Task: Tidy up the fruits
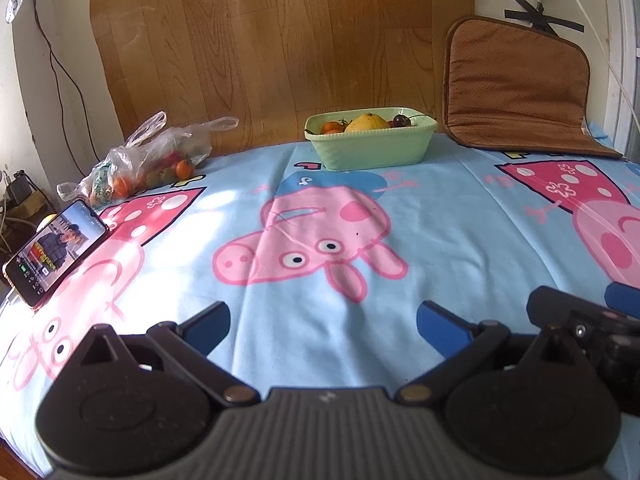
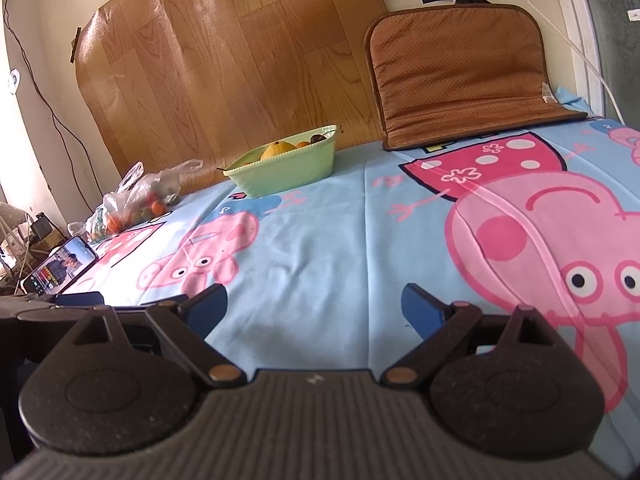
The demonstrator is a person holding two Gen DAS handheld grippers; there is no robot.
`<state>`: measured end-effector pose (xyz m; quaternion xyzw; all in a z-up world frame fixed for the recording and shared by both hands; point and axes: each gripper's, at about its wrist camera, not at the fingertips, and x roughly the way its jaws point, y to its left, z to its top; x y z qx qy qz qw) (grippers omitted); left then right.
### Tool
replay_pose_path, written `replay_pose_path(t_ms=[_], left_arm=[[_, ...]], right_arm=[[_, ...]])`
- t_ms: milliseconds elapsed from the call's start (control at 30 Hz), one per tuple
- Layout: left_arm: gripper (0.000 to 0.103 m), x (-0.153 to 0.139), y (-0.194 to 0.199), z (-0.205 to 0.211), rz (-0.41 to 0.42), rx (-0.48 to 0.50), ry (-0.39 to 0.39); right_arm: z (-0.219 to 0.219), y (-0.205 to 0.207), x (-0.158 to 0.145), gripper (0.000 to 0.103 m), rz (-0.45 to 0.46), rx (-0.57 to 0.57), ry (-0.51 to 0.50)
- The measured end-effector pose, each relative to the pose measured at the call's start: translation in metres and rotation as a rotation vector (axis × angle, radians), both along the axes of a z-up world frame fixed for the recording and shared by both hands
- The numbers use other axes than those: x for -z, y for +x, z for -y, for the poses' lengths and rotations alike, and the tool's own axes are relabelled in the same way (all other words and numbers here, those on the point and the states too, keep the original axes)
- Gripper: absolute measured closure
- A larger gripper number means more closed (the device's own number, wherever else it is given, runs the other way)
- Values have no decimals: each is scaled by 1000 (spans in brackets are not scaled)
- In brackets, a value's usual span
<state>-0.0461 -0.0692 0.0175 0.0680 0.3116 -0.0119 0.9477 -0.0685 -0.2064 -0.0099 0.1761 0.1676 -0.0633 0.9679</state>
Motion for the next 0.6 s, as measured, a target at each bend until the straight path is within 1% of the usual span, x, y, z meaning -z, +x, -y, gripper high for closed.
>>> replay_pose_path(t_ms=[233, 367, 467, 600], left_arm=[[0, 1, 1, -1, -13, 1, -10], [0, 1, 3, -3, -24, 3, -32], [0, 1, 1, -3, -7, 3, -29], [0, 0, 2, -3, -14, 10, -43]], right_arm=[[0, 0, 0, 7, 0, 0, 1], [0, 0, 0, 7, -3, -1, 0], [0, 0, 0, 7, -2, -1, -1], [0, 0, 0, 7, 2, 2, -6]])
